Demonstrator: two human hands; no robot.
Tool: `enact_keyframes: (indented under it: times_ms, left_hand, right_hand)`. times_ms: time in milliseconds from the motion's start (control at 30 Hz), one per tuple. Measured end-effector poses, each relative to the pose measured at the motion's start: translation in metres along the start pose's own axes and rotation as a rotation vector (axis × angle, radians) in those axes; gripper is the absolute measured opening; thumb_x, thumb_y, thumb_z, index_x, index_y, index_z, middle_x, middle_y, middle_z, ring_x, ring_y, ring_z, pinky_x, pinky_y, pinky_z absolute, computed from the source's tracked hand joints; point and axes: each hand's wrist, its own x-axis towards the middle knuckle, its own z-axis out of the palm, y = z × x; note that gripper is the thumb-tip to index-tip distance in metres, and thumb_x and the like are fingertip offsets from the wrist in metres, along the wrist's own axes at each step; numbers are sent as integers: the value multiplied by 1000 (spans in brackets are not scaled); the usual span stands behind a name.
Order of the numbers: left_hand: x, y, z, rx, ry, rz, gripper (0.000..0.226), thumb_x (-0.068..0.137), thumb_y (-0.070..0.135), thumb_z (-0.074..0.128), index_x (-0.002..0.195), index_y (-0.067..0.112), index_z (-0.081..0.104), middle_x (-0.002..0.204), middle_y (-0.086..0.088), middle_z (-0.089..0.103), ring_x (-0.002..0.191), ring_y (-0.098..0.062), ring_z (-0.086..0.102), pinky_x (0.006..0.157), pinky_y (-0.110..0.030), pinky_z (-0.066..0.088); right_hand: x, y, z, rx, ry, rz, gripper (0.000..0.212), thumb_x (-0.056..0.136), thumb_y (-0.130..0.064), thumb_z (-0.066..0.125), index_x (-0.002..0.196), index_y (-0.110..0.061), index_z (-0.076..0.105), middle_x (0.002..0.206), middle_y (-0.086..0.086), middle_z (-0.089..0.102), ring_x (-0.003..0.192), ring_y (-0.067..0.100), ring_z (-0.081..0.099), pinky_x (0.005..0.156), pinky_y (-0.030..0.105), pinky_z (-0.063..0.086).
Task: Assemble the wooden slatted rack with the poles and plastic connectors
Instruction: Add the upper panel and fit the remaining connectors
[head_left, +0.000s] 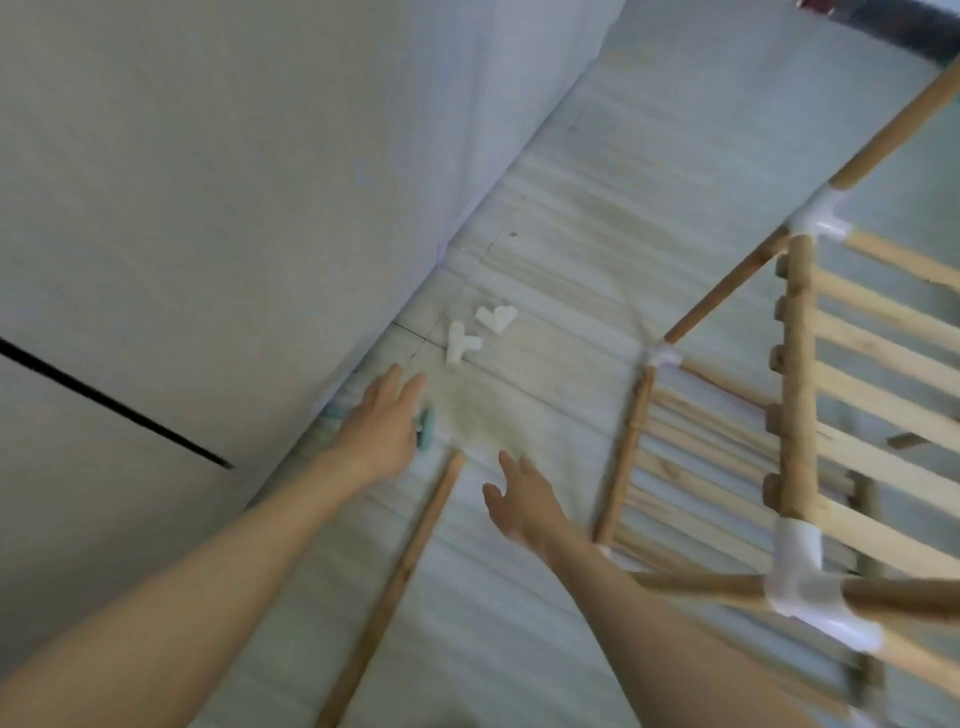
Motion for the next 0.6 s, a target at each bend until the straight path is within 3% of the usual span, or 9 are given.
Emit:
enact_keyframes:
  times_ms: [133,333,467,600]
  left_hand:
    - [54,22,2,89,107,34,70,94,6,42,151,18,3,157,-11,-12,144,-29,-3,113,-39,19]
    - [97,38,11,108,35,38,74,91,4,44,150,14,0,157,-8,-12,144,-28,-1,111,-38,21]
    - [91,31,18,47,110,30,47,92,5,48,137,13,36,140,-11,26,123,-32,35,91,-40,39]
    - [68,31,25,14,26,42,29,96,7,44,125,8,47,125,-13,39,107,-32,49,80,-38,40]
  right_hand:
    - [3,33,18,-135,3,-20,60,102,-31,31,151,-23,-1,157,2,-16,145,23,-13,118,40,8]
    - [12,40,17,-68,-13,-21,57,102,-31,33,151,-22,7,157,1,-16,145,21,-15,118,41,9]
    - [13,40,14,-63,-60,-25,57,102,-30,33,151,-21,7,157,1,-17,144,21,-16,118,41,7]
    - [8,38,12,-46,-71,-14,56,102,-31,32,151,-20,8,157,1,-17,145,20,-15,118,36,5]
